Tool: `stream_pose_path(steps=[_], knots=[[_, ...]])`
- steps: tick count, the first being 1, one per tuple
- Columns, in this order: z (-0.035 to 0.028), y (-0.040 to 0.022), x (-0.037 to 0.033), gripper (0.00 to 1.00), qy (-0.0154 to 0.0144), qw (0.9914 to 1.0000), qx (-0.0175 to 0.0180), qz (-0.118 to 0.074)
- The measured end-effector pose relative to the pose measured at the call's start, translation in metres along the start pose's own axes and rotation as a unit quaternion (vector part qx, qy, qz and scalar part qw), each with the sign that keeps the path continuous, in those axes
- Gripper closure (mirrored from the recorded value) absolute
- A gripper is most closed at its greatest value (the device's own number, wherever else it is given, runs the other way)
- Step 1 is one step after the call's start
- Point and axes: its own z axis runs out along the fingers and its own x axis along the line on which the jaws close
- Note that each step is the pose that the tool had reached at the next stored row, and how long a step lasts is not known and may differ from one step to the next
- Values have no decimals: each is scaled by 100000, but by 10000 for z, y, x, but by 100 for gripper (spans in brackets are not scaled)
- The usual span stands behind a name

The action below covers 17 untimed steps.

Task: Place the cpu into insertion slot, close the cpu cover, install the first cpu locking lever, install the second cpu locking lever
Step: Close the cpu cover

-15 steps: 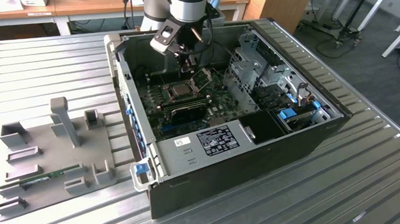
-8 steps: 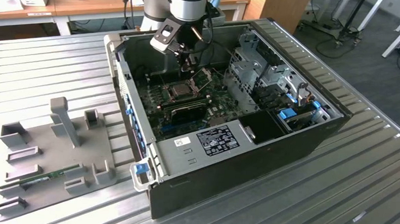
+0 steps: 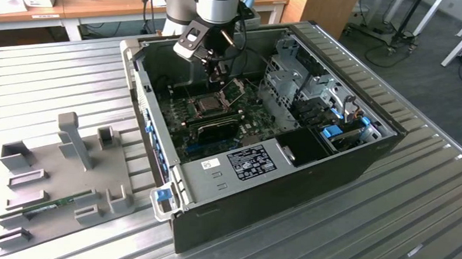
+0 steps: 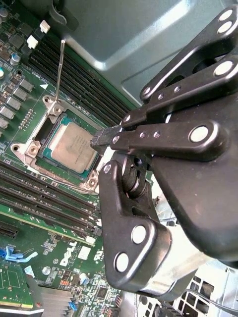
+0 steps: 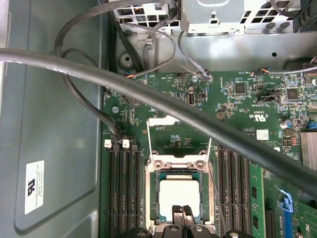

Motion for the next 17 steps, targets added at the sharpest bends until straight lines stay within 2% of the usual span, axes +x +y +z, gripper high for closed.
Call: stream_pose_path(steps=[6, 17], knots=[[-1, 10, 0, 90, -8, 100000, 6, -4], [3, 72, 1, 90, -2, 100000, 1, -2]])
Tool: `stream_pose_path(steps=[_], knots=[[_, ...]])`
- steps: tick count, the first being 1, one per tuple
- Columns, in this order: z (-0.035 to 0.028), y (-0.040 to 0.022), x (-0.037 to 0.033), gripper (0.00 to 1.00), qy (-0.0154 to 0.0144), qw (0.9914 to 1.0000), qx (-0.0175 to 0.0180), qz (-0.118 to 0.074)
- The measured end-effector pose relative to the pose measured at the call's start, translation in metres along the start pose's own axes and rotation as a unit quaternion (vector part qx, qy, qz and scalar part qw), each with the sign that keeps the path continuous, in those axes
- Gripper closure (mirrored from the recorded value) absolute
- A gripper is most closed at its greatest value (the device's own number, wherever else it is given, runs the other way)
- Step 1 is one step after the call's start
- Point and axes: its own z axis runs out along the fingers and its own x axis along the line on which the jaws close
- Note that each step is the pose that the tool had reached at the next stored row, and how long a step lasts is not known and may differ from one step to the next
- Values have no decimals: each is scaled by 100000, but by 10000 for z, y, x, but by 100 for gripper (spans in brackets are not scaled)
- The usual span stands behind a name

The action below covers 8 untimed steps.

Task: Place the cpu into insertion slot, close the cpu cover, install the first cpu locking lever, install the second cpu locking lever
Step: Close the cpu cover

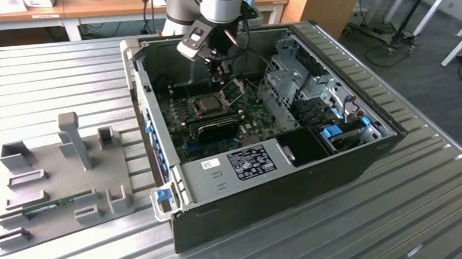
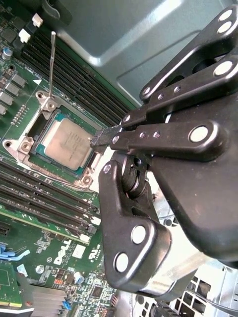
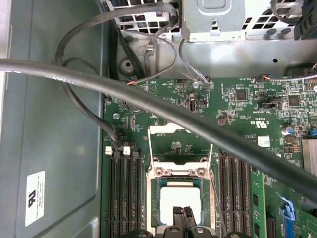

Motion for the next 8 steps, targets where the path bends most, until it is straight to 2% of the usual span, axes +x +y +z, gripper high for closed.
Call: stream_pose_path(steps=[8], knots=[[1, 26, 1, 90, -2, 100000, 1, 0]])
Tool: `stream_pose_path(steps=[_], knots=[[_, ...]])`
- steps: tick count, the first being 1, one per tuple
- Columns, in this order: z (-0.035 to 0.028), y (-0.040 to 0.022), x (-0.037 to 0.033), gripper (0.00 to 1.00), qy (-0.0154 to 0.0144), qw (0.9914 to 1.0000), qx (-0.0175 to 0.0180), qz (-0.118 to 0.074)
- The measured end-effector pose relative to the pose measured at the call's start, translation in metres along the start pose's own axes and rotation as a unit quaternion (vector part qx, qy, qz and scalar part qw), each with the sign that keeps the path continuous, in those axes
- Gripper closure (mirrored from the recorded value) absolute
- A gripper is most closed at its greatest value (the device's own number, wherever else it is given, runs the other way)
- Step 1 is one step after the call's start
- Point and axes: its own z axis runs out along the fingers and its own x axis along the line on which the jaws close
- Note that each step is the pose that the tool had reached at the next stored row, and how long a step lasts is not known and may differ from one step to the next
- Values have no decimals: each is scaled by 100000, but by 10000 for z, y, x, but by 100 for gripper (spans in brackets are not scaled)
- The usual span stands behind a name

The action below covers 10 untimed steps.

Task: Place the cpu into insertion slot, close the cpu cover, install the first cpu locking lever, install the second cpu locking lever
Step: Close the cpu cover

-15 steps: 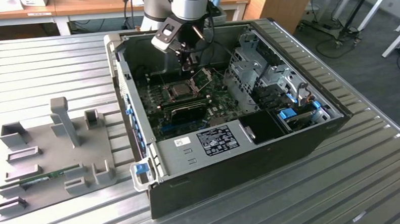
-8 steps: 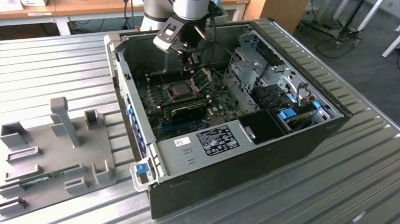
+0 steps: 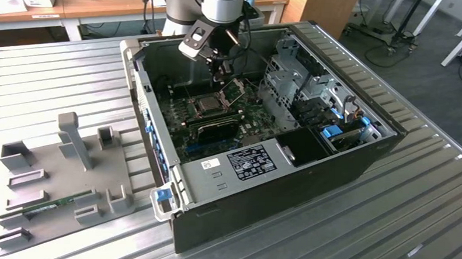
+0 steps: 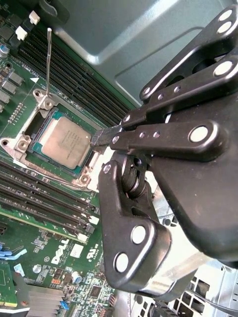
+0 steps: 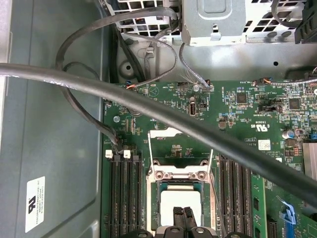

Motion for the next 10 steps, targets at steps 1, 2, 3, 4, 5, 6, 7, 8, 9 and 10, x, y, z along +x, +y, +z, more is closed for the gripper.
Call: stream_pose_path(steps=[1, 2, 3, 4, 5, 6, 7, 8, 9, 10], knots=[[0, 0, 0, 90, 4, 100000, -2, 3], [0, 2, 0, 90, 3, 100000, -1, -4], [1, 5, 0, 90, 5, 100000, -2, -9], [1, 7, 0, 90, 5, 100000, 0, -6], [1, 10, 0, 90, 1, 100000, 0, 1], [1, 13, 0, 90, 5, 100000, -2, -2], [1, 17, 0, 90, 3, 100000, -2, -2], [1, 21, 0, 90, 3, 100000, -1, -1], [2, 25, 1, 90, 2, 100000, -1, -1], [2, 29, 1, 90, 2, 100000, -1, 1]])
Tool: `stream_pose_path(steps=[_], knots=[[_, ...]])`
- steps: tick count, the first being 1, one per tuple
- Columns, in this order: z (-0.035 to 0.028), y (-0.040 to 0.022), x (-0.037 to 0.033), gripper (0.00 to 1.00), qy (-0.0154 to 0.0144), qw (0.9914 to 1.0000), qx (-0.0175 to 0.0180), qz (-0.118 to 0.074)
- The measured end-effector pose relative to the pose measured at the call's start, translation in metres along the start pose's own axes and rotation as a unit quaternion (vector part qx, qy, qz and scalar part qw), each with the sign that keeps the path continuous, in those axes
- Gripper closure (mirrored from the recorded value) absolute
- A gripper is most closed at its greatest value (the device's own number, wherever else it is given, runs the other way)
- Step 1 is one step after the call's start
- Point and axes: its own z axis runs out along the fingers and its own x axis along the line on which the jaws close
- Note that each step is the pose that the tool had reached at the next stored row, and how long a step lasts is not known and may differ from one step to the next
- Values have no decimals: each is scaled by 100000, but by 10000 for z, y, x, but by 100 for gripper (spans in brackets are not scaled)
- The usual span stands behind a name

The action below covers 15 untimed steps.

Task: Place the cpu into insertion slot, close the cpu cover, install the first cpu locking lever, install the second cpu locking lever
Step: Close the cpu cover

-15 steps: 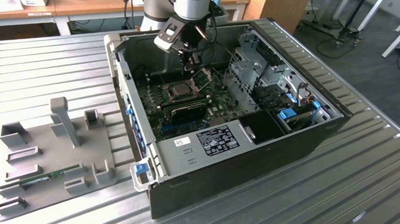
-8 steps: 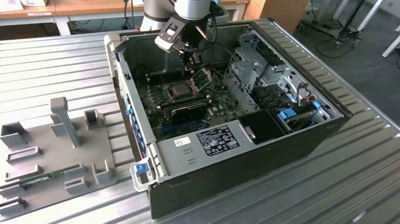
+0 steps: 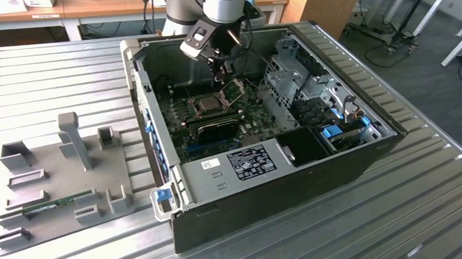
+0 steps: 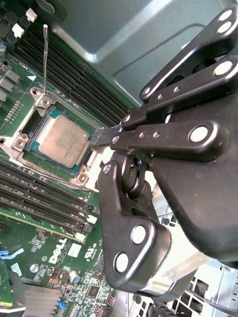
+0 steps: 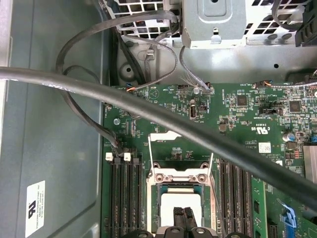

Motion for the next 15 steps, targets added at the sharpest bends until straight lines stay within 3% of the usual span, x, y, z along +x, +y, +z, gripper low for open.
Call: stream_pose_path(steps=[15], knots=[[2, 37, 1, 90, 2, 100000, 0, -2]])
